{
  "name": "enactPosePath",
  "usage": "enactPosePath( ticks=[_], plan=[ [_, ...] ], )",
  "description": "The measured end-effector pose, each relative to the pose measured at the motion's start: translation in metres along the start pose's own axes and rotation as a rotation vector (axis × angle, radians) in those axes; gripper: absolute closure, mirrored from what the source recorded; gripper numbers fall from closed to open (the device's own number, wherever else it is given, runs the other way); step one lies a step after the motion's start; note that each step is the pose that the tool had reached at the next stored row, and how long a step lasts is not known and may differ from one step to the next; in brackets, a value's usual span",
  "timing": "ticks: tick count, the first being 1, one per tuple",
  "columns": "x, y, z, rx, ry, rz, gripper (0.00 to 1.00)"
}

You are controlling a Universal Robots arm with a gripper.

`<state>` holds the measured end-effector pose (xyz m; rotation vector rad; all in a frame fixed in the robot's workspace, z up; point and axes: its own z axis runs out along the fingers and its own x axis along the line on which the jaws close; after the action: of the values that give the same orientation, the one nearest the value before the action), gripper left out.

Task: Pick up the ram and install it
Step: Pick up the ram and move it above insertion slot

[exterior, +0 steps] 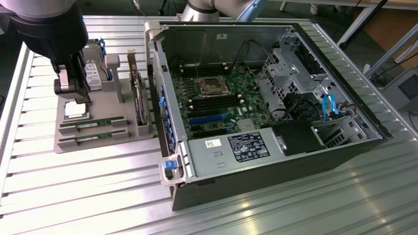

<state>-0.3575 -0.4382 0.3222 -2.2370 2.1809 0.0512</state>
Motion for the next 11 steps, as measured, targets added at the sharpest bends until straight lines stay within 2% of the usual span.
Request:
enactPosePath(
  ticks=[11],
  plan=[
    [0.0002,0.0019,0.0080,0.0000,-0.0002,0.000,0.70]
  ],
)
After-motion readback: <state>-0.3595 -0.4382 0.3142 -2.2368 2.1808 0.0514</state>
